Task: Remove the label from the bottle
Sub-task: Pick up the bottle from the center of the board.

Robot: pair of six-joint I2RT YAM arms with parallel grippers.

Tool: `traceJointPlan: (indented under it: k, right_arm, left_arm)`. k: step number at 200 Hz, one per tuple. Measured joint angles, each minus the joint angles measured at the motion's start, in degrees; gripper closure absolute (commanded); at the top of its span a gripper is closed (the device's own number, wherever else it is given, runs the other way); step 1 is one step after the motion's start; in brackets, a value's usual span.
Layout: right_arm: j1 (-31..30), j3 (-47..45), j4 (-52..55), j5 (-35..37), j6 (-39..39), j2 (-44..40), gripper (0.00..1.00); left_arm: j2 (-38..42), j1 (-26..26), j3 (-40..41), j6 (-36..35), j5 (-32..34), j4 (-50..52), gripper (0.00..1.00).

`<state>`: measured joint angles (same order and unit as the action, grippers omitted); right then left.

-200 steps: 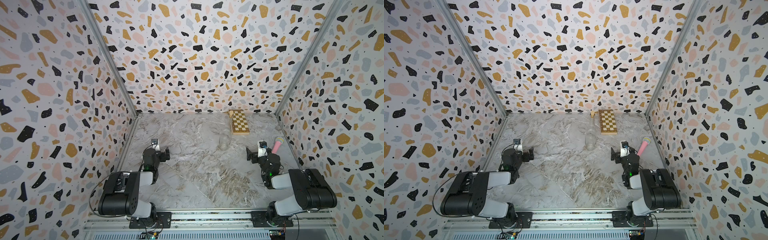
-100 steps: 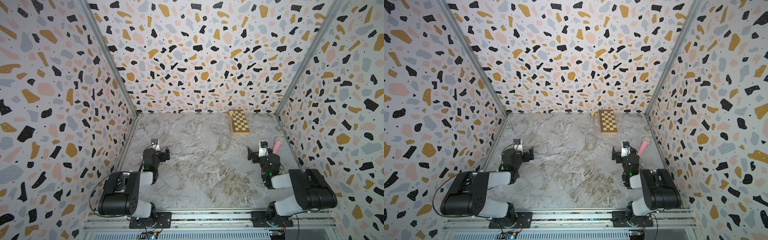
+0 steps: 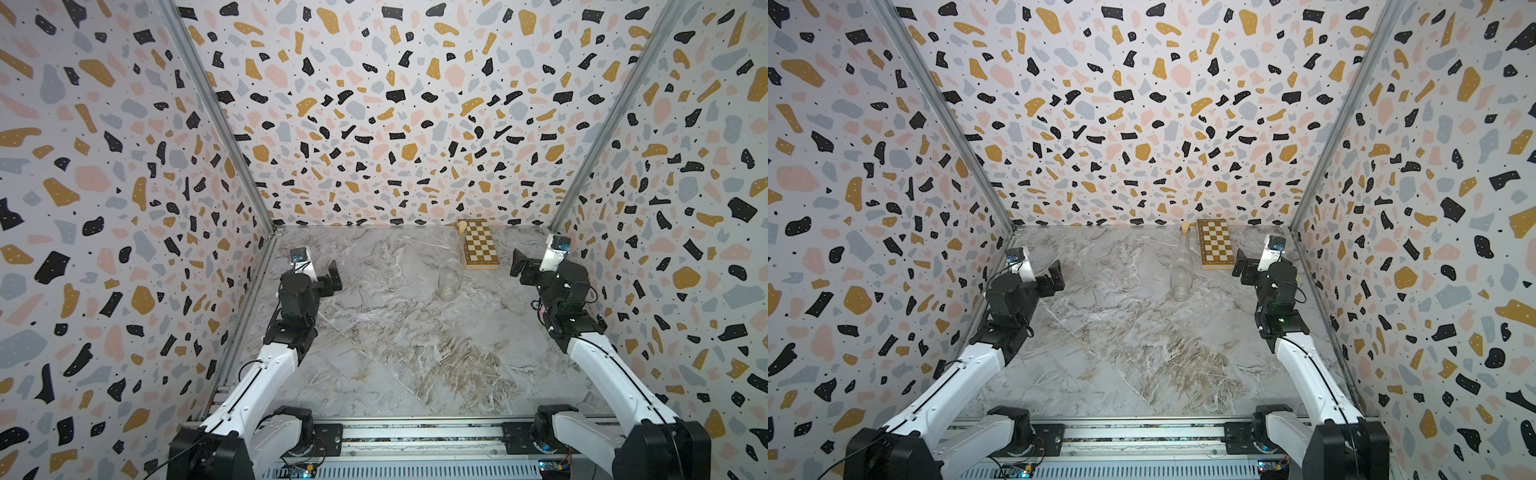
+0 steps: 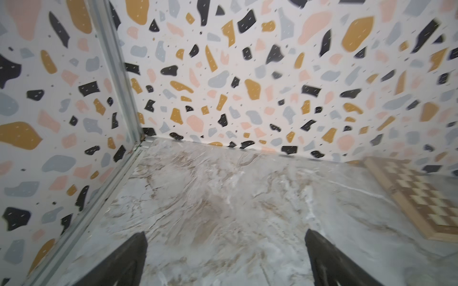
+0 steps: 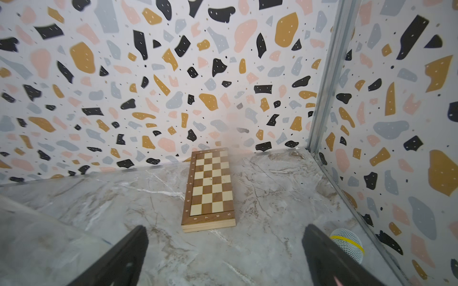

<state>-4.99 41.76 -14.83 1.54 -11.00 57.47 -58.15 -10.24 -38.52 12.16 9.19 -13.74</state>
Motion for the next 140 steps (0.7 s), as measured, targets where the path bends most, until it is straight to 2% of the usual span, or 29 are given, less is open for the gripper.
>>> traceJointPlan:
  k: [27,55,86,140]
  right_arm:
    - [-1.77,2.73,3.48,-8.66,0.28,-3.96,0.00]
    - [-10.80,7.91,4.24,-13.51,4.57,-0.61,0.00]
    - [-18.88,14.16,4.17,-14.80,9.86,8.39,0.02]
    - [-19.56,16.83,3.74,-12.13,13.31,17.94,0.03]
  left_arm:
    - [0.35,-5.64,-5.46,1.64,-5.53,5.90,0.00]
    - [-0.59,-9.20,-8.22,2.08,-12.11,9.14,0.00]
    - [-4.48,-9.33,-11.17,3.06,-17.75,10.40,0.00]
    - [-8.92,-10.19,-12.52,7.30,-22.43,8.48,0.00]
